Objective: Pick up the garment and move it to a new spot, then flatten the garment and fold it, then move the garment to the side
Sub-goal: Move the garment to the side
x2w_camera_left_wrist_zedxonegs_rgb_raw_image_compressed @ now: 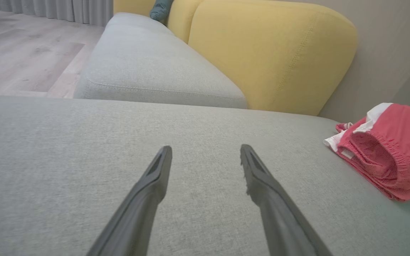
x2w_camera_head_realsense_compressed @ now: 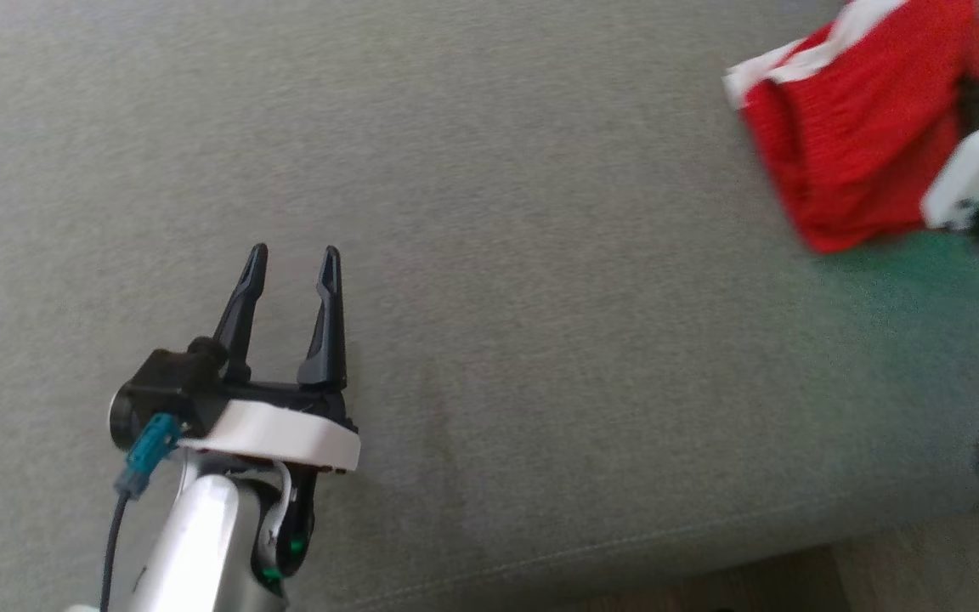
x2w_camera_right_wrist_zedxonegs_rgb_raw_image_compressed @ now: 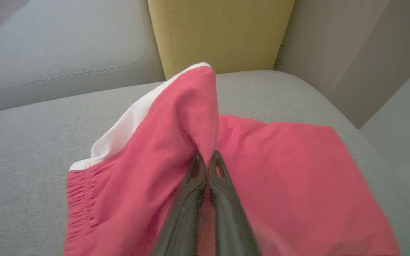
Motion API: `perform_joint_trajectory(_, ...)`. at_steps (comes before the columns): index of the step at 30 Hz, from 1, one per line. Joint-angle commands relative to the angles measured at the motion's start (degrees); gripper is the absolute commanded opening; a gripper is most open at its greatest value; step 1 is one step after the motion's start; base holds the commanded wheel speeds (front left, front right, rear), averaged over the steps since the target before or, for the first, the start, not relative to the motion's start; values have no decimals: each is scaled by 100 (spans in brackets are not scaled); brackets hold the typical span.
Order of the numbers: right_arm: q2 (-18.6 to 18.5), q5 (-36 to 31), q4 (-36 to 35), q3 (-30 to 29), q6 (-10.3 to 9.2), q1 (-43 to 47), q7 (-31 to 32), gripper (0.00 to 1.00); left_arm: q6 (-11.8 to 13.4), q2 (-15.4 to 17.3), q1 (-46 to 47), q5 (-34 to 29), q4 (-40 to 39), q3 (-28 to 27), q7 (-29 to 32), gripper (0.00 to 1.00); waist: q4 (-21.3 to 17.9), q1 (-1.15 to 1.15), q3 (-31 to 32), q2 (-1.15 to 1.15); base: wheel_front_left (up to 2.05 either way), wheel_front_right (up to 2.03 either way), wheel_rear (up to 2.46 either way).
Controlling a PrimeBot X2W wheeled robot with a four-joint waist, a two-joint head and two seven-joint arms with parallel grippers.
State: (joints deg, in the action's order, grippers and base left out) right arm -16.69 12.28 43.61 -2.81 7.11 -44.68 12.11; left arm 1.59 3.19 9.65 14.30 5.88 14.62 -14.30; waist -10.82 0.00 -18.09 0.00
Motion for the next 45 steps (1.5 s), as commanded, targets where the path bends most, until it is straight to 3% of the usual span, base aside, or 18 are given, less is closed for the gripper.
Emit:
perform_joint_trajectory(1,-192,-84,-135,-1,37,-205,-11,0,37,10,65,20,-217,-162,-70,100,135,0,-4,0,0,0,0)
perform_joint_trajectory(8,-920,-577,74,-241,37,-359,234,0,23,-12,33,42,-266,-111,-70,100,345,0,-67,0,0,0,0)
perform_joint_trajectory(12,-1138,-933,137,-243,37,-413,291,0,23,-18,73,19,-297,-87,-70,100,404,0,-140,0,0,0,0)
perform_joint_trajectory(18,-1175,-1575,162,-420,37,-475,157,1,18,-22,82,-37,-276,-58,-70,100,405,0,-228,0,0,0,0)
perform_joint_trajectory(19,-1179,-1700,174,-483,37,-481,104,29,11,-23,89,-46,-267,-46,-70,100,406,0,-241,0,0,0,0)
perform_joint_trajectory(20,-1178,-1832,187,-542,37,-488,40,68,5,-23,97,-54,-258,-34,-70,100,405,0,-252,0,0,0,0)
perform_joint_trajectory(21,-1159,-1978,191,-614,37,-488,-15,100,2,-23,106,-63,-249,-24,-70,100,401,0,-259,0,0,0,0)
perform_joint_trajectory(32,-657,-2959,187,-1349,37,-344,-450,100,-32,-23,55,-94,-113,-13,-70,100,312,0,-80,0,0,0,0)
perform_joint_trajectory(45,308,-2434,249,-1001,37,-23,-1583,100,39,-26,-284,169,119,-304,-70,100,308,0,1053,0,0,0,0)
